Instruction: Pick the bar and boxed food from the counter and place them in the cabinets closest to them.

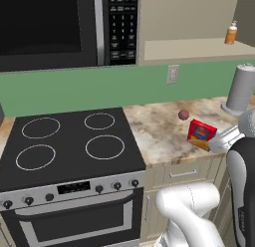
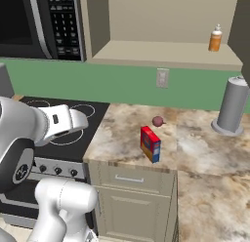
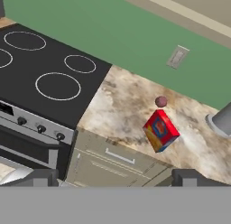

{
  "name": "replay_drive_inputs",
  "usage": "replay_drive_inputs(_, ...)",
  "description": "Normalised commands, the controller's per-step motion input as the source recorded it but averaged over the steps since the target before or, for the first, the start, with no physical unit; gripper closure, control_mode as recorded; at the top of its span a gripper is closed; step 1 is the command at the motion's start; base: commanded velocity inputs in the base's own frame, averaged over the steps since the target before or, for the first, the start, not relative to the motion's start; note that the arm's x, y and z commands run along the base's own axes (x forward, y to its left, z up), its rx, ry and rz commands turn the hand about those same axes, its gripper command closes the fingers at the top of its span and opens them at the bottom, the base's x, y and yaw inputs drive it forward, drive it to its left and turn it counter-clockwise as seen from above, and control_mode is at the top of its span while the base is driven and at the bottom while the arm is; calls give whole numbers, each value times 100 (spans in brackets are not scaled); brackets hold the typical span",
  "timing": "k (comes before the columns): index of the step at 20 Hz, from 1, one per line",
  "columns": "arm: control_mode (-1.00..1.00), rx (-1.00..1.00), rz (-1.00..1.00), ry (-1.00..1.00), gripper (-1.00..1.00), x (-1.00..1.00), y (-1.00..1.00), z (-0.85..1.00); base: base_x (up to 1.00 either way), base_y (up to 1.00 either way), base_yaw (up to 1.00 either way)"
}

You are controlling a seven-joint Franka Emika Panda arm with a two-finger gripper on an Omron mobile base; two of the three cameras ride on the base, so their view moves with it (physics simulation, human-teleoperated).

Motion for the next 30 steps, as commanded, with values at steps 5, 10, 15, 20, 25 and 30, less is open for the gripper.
replay_drive_inputs(5, 100, 0, 0, 0, -100, 0, 0, 0, 0, -5, 0)
replay_drive_inputs(10, 100, 0, 0, 0, -100, 0, 0, 0, 0, -30, 0)
replay_drive_inputs(15, 100, 0, 0, 0, -100, 0, 0, 0, -2, -34, 0)
replay_drive_inputs(20, 100, 0, 0, 0, -100, 0, 0, 0, 0, -29, 0)
replay_drive_inputs(25, 100, 0, 0, 0, -100, 0, 0, 0, 0, -8, 0)
replay_drive_inputs(30, 100, 0, 0, 0, -100, 0, 0, 0, 0, 0, 0)
